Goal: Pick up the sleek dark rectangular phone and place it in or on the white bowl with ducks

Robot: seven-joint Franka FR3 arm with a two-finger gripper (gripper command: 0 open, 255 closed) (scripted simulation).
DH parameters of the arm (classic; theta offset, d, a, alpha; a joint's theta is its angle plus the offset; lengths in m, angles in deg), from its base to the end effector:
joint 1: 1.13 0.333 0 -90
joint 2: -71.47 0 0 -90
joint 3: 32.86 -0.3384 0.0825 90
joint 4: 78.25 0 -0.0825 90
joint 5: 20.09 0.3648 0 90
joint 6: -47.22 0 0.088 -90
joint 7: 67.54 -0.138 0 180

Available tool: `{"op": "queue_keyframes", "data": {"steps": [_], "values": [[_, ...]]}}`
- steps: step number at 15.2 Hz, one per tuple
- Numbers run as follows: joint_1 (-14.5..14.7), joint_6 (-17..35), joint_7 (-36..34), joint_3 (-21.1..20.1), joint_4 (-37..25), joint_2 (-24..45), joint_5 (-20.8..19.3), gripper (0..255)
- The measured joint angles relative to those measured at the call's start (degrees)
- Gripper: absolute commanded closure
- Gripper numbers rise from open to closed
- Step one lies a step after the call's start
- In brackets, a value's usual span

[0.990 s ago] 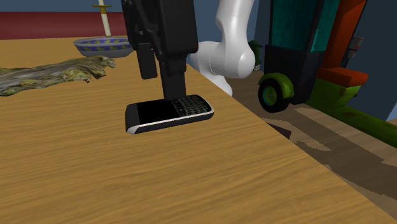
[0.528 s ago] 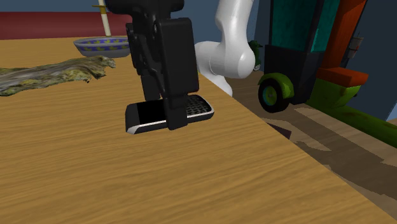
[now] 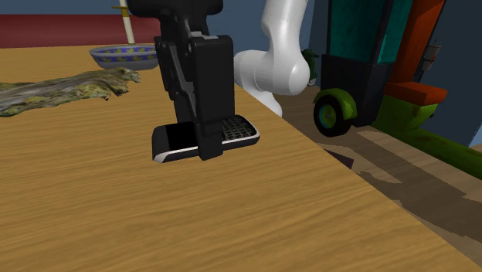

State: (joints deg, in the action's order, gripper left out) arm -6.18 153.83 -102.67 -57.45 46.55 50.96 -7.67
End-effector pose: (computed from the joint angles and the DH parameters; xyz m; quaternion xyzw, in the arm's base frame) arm 0.3954 0.1829 0.5185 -0.9837 0.1771 0.0072 0.0309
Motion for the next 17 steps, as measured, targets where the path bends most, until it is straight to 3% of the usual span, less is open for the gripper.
{"op": "queue_keyframes", "data": {"steps": [8, 17], "values": [[0.00, 0.00, -0.02, -0.01, -0.01, 0.02, -0.01, 255], [-0.25, -5.94, -0.51, 0.57, -5.89, 0.03, -0.46, 255]]}}
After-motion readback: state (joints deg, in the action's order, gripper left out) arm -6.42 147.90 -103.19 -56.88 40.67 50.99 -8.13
